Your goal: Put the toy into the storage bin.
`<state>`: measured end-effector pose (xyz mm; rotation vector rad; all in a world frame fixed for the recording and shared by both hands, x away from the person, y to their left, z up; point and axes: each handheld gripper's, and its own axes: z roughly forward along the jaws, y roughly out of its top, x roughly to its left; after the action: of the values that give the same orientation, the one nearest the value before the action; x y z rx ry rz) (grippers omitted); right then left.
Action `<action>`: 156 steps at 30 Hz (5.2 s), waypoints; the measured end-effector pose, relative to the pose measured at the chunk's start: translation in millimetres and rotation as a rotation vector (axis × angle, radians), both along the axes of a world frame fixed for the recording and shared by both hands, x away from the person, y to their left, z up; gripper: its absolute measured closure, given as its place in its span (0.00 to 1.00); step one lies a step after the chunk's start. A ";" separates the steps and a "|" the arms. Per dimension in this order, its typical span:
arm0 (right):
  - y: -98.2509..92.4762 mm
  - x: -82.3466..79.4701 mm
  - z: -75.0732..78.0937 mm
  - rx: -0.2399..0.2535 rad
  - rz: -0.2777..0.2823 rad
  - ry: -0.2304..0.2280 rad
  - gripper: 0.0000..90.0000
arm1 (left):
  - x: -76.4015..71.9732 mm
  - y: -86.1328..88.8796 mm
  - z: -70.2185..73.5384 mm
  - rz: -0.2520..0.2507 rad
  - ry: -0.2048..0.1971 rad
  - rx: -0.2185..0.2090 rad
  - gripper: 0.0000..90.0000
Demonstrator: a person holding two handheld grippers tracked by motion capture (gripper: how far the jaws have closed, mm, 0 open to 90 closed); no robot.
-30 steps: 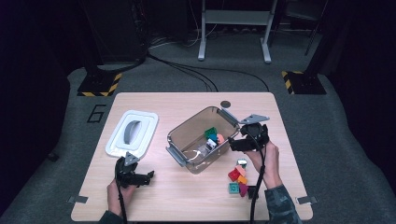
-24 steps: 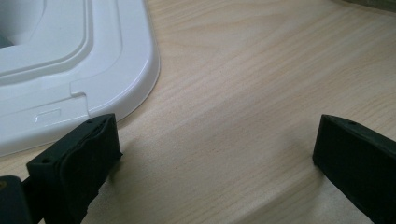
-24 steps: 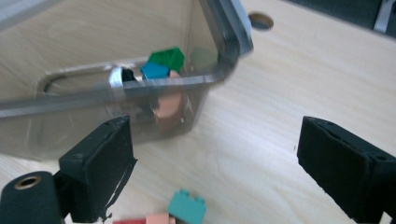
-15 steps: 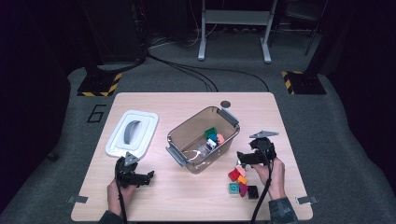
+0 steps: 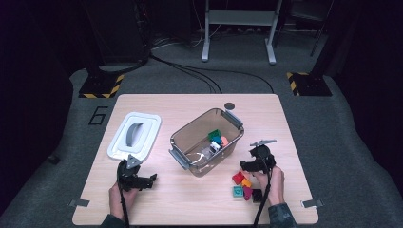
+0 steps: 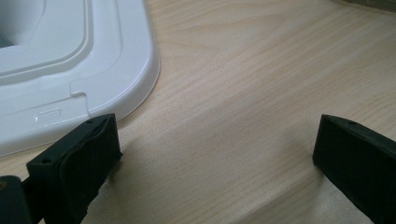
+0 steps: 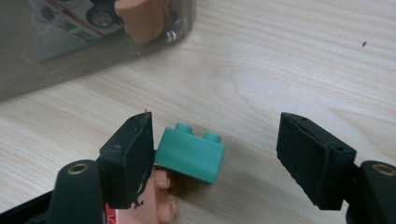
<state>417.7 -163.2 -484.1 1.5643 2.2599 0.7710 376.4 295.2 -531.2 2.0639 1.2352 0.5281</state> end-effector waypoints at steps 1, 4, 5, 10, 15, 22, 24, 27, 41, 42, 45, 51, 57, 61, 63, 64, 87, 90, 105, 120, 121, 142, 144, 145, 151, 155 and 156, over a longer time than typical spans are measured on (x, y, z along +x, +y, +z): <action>-0.3 -0.2 0.0 -0.002 -0.006 0.006 0.32 | 0.0 0.0 0.0 -0.001 0.000 0.000 0.01; -4.4 0.1 -0.4 -0.011 -0.015 0.002 0.39 | 0.1 0.2 0.1 -0.002 -0.001 0.003 0.01; -4.9 -0.3 0.0 -0.009 -0.022 0.008 0.41 | 0.0 0.0 0.0 0.000 0.000 0.000 0.01; -9.5 -0.4 0.6 -0.019 -0.022 0.012 0.49 | 0.0 0.0 0.0 0.000 0.000 0.000 0.01; -10.1 0.5 0.8 -0.029 -0.009 0.010 0.50 | 0.1 0.2 0.2 -0.002 -0.001 0.004 0.01; -8.0 1.6 -1.4 -0.040 -0.004 0.014 0.64 | 0.1 0.2 0.1 -0.002 -0.001 0.003 0.01; -8.7 2.0 -1.4 -0.045 -0.001 0.010 0.65 | 0.1 0.2 0.1 -0.003 0.000 0.003 0.01; -10.1 2.7 -0.9 -0.049 0.001 0.006 0.65 | 0.1 0.2 0.2 -0.002 -0.001 0.004 0.01; -21.8 9.4 10.9 -0.032 -0.028 -0.041 0.65 | 0.1 0.2 0.1 -0.003 -0.001 0.003 0.01; -22.2 10.4 12.2 -0.034 -0.034 -0.040 0.65 | 0.1 0.2 0.1 -0.002 -0.001 0.004 0.01; -23.7 13.6 14.5 -0.032 -0.028 -0.059 0.65 | 0.0 0.2 0.1 -0.002 -0.001 0.003 0.01; -23.2 20.2 20.4 -0.037 -0.026 -0.075 0.65 | 0.0 0.1 0.0 -0.001 0.000 0.001 0.01; -22.2 28.8 29.2 -0.027 -0.021 -0.096 0.65 | 0.1 0.2 0.1 -0.003 0.000 0.003 0.01; -21.0 33.6 35.1 -0.022 -0.026 -0.104 0.65 | 0.0 0.0 0.0 0.000 0.000 0.000 0.01; -19.7 35.7 38.6 -0.029 -0.025 -0.111 0.65 | 0.2 0.2 0.1 -0.003 -0.001 0.003 0.01; -19.0 36.4 40.7 -0.026 -0.025 -0.114 0.65 | 0.1 0.2 0.1 -0.002 -0.001 0.003 0.01; -11.7 57.7 79.4 -0.036 -0.033 -0.192 0.65 | 0.1 0.2 0.1 -0.002 -0.001 0.003 0.01; -10.9 59.1 84.8 -0.039 -0.030 -0.212 0.65 | 0.1 0.2 0.1 -0.002 0.000 0.002 0.01; -1.4 58.7 113.2 -0.054 -0.016 -0.280 0.65 | 0.1 0.2 0.1 -0.002 -0.001 0.002 0.01; 24.5 51.3 134.0 -0.076 0.058 -0.332 0.65 | 0.1 0.2 0.1 -0.002 -0.001 0.002 0.01; 26.3 51.0 134.5 -0.077 0.064 -0.332 0.65 | 0.0 0.1 0.0 -0.001 0.000 0.001 0.01; 61.2 44.7 120.4 -0.132 0.195 -0.254 0.65 | 0.1 0.2 0.1 -0.002 0.000 0.003 0.01; 61.5 43.2 118.9 -0.135 0.191 -0.254 0.65 | 0.1 0.2 0.1 -0.002 0.000 0.002 0.01; 61.1 43.4 118.2 -0.136 0.198 -0.257 0.65 | 0.1 0.2 0.1 -0.003 0.000 0.003 0.01; 60.1 40.4 114.4 -0.150 0.212 -0.238 0.65 | 0.0 0.0 0.0 0.000 0.001 0.000 0.01; 59.3 38.4 113.4 -0.153 0.219 -0.234 0.65 | 0.2 0.4 0.3 -0.004 0.002 0.002 0.01; 59.8 36.7 113.3 -0.150 0.212 -0.225 0.65 | 0.1 0.1 0.1 -0.001 -0.001 0.002 0.01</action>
<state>454.4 -103.4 -370.8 1.1243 2.2789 0.7684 376.4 295.3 -531.1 2.0661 1.2332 0.5295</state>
